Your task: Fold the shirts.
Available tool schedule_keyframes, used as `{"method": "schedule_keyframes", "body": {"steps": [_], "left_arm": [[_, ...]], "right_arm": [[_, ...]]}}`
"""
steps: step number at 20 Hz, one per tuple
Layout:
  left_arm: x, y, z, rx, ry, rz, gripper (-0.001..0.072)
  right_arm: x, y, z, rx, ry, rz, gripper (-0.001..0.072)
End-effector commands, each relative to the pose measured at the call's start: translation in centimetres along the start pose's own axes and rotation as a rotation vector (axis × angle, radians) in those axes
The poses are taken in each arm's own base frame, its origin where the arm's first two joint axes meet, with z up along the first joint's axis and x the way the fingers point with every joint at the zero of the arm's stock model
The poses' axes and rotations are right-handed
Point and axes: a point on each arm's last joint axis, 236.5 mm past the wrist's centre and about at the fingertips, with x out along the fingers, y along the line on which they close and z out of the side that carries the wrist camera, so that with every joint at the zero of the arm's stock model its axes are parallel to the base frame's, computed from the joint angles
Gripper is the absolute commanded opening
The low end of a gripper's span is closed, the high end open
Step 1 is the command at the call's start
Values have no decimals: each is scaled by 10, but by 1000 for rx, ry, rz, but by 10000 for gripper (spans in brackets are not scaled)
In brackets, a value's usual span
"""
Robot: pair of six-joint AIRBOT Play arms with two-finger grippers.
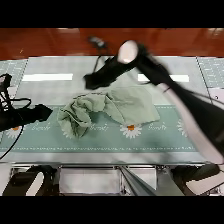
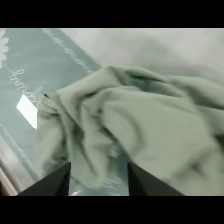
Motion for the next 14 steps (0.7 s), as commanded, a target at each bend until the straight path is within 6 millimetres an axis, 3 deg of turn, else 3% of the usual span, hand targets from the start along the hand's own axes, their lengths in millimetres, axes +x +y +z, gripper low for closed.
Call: {"method": "schedule_keyframes", "body": {"steps": [1, 2, 3, 5, 7, 9, 11, 14], "left_arm": [[-3, 37, -1, -67, 25, 88, 504], [-4, 56, -1, -138, 22, 120, 504], [3, 62, -4, -228, 36, 98, 503], [31, 41, -20, -353, 122, -83, 503], [56, 17, -54, -393, 306, -240, 504], [70, 13, -83, -403, 473, -296, 504], [82, 10, -89, -432, 527, -341, 504], [103, 6, -97, -425, 568, -327, 504]], "right_arm": [[-116, -107, -20, 84, 1, -298, 415], [-145, -137, -35, 138, -19, -377, 415], [-161, -156, -51, 196, -50, -403, 415], [-171, -185, -87, 337, -144, -383, 415], [-164, -208, -140, 466, -187, -345, 415], [-156, -219, -195, 568, -182, -302, 414], [-149, -224, -233, 649, -189, -271, 414], [-131, -225, -268, 723, -156, -243, 414]]}}
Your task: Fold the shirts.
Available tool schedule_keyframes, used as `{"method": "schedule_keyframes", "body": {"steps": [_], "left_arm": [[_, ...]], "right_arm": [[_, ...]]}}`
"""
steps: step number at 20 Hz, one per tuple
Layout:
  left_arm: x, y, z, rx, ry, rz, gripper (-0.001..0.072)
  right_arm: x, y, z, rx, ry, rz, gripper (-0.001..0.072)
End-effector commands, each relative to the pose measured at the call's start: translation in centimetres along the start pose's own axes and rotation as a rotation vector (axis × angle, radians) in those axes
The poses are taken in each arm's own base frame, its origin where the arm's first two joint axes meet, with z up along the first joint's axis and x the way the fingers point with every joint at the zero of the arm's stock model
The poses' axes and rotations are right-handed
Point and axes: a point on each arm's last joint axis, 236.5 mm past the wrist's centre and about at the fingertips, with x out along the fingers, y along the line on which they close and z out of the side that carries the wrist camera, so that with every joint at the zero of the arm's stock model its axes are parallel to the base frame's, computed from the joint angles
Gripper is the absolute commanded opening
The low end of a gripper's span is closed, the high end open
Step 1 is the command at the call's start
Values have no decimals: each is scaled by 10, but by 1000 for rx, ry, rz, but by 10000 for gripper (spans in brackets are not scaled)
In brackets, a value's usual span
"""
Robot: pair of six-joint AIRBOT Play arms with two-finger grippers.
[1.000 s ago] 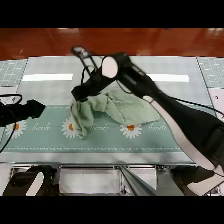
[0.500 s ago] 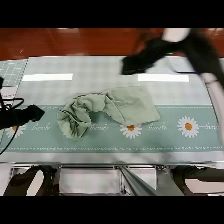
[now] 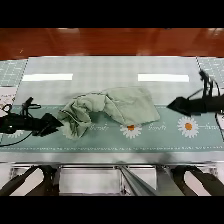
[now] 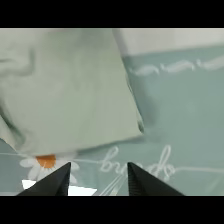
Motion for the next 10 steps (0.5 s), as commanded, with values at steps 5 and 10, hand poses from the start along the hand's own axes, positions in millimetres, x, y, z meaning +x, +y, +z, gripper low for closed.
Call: {"method": "schedule_keyframes", "body": {"steps": [5, 10], "left_arm": [[63, -30, -9, 123, 113, -47, 169], [61, -37, -6, 196, 113, -51, 19]], "right_arm": [[33, -22, -49, 158, 27, 64, 413], [45, -32, -51, 215, 63, 51, 413]]}}
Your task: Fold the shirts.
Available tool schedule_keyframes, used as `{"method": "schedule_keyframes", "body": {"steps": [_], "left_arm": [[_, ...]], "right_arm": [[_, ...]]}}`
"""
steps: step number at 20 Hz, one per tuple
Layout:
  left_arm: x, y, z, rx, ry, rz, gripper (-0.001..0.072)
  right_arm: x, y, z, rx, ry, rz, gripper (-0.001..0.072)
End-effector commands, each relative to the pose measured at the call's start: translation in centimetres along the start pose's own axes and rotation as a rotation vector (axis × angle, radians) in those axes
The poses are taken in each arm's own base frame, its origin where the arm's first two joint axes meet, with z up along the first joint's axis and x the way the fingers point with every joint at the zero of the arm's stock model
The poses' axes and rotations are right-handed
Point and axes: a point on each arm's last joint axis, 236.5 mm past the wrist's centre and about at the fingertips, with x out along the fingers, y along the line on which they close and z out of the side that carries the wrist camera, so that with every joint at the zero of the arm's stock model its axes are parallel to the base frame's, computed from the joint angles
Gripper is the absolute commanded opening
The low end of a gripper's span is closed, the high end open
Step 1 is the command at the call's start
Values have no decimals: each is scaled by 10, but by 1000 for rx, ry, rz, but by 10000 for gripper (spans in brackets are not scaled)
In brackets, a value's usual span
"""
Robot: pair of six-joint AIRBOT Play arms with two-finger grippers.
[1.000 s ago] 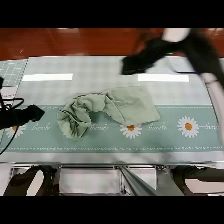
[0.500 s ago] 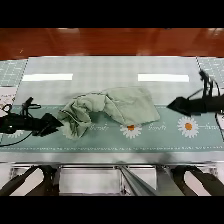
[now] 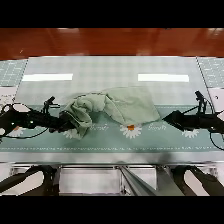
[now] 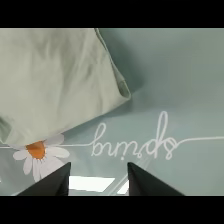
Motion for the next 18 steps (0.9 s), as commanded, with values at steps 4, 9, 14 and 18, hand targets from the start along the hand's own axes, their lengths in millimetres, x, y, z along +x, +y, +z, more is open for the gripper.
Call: {"method": "schedule_keyframes", "body": {"steps": [4, 9, 14, 18], "left_arm": [[2, -6, 3, 38, 2, -7, 19], [2, -7, 1, 37, 10, -10, 19], [2, -7, 1, 37, 9, -11, 20], [-15, -20, 13, 68, -19, -33, 19]], "right_arm": [[48, -2, -12, 103, 141, 73, 413], [87, 24, 27, 108, 107, 106, 413], [121, 71, 56, 61, 121, 154, 240], [95, 119, 73, -143, 141, 220, 31]]}}
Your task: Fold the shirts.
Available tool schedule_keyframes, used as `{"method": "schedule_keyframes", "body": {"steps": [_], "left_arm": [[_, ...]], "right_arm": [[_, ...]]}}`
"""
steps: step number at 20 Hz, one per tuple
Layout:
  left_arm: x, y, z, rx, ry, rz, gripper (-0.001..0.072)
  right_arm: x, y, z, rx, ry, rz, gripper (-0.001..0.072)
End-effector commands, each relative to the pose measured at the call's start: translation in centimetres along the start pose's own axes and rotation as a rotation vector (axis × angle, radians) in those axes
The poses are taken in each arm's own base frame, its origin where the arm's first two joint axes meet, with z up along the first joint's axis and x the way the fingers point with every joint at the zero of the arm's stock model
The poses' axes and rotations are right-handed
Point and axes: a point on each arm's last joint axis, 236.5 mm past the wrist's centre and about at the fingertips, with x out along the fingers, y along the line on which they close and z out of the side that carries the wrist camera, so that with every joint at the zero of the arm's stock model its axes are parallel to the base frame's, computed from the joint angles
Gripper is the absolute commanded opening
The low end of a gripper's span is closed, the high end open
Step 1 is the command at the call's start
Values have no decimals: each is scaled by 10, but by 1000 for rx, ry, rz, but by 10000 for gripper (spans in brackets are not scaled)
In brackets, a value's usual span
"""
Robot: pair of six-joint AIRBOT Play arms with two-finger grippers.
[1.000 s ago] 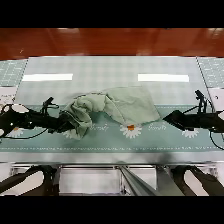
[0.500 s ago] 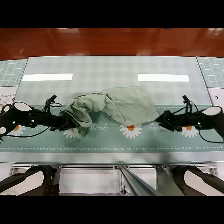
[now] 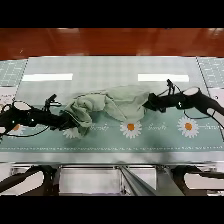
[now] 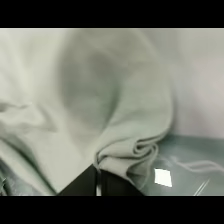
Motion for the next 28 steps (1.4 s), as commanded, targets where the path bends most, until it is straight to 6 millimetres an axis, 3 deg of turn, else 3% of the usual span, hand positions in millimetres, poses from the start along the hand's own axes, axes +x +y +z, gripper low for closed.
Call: {"method": "schedule_keyframes", "body": {"steps": [1, 2, 4, 6, 7, 8, 10, 12, 14, 16, 18, 22, 25, 28], "left_arm": [[-28, -19, 18, 55, -51, -25, 20], [-50, -33, 33, 99, -111, -32, 19], [-110, -73, 64, 192, -291, -68, 19], [-194, -134, 85, 319, -540, -127, 19], [-232, -162, 85, 384, -643, -141, 19], [-269, -189, 79, 461, -744, -134, 19], [-327, -232, 55, 588, -906, -85, 19], [-369, -269, 23, 682, -1039, -45, 19], [-397, -303, -12, 780, -1160, -13, 19], [-413, -325, -45, 859, -1249, 40, 19], [-420, -326, -68, 873, -1309, 125, 19], [-419, -277, -78, 762, -1287, 358, 19], [-387, -245, -63, 706, -1160, 371, 20], [-330, -194, -26, 596, -988, 346, 20]], "right_arm": [[-30, 50, 21, -180, 4, 24, 31], [-58, 67, 36, -238, -46, 1, 31], [-138, 109, 70, -364, -227, -53, 31], [-238, 162, 87, -495, -456, -98, 31], [-282, 187, 84, -556, -555, -109, 31], [-325, 213, 73, -619, -652, -117, 31], [-393, 254, 42, -722, -819, -124, 31], [-451, 288, -3, -812, -980, -130, 31], [-495, 300, -45, -846, -1116, -167, 31], [-538, 292, -85, -820, -1261, -251, 31], [-562, 273, -119, -786, -1333, -346, 31], [-576, 210, -155, -615, -1311, -541, 31], [-551, 195, -151, -578, -1206, -543, 31], [-486, 168, -127, -551, -970, -520, 31]]}}
